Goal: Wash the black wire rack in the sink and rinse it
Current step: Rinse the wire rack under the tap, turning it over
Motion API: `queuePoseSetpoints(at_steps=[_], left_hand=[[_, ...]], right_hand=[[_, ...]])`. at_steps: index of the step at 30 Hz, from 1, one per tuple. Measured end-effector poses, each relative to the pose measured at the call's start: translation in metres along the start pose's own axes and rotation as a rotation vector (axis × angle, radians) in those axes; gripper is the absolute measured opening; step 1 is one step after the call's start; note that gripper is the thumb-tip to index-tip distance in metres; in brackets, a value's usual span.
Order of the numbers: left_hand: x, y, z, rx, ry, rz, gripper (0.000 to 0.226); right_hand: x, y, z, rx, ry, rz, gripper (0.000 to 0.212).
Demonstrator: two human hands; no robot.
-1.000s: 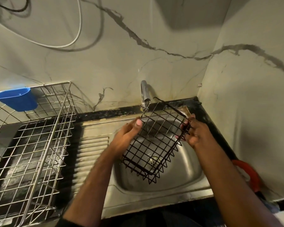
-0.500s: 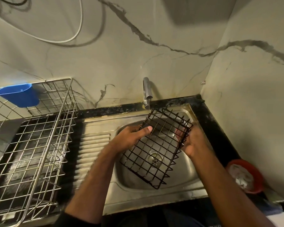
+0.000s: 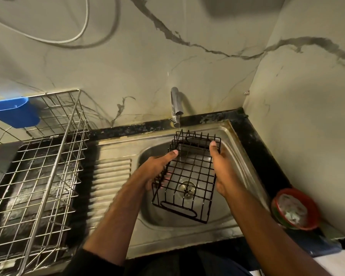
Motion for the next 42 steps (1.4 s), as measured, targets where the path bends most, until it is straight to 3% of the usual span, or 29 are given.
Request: queuePoseSetpoints(at_steps=[6,10,13,16,18,21,23,28,34,42], left_hand=[[0.006,0.003,-0.001,-0.028,0.064,0.003,0.034],[0.018,0.007,0.008,-0.056,0.102,0.102,0.065],[0.029,0.012,0.019,-0.27,0.166,0.108,0.076],[0.042,0.018,0.038,-0.61,0.19,0.03,0.096],[0.049,0.02,0.044,-0.75,0.178,-0.026,0.095],[0.057,0.024,0.04,-0.69,0.037,-0.095,0.084],[0.061,0.028,0.028,-0.627,-0.027,-0.049,0.08],[0.082,0.028,0.015,-0.635,-0.159,0.02,0.094],[0.115,0.006,0.005,-0.734,-0.112,0.011,0.085],[0.136,-0.025,-0.02,-0.677,0.046,-0.054,0.066]], right_hand=[[0.012,-0.002,0.01,-0.072,-0.058,0.017,0.071],[0.025,0.007,0.013,-0.031,0.068,-0.07,0.061],[0.038,0.013,0.017,0.005,0.124,-0.126,0.065],[0.048,0.017,0.02,-0.004,0.081,-0.138,0.056],[0.054,0.016,0.021,-0.019,0.044,-0.145,0.059],[0.06,0.015,0.022,-0.051,-0.005,-0.087,0.05],[0.063,0.016,0.024,-0.073,-0.055,-0.046,0.04],[0.068,0.02,0.028,-0.127,-0.137,0.032,0.027],[0.082,0.026,0.039,-0.069,-0.213,0.106,0.005],[0.098,0.035,0.054,0.054,-0.284,0.099,0.015]])
Point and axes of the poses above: each hand's wrist, its own x-axis towards the middle knuckle, its own z-axis out of the back of the hand, y = z × x, the point moved 5 cm from there along x, towards the middle knuckle, and after that the axes turned 7 degrees about y, right-handed, at the moved point
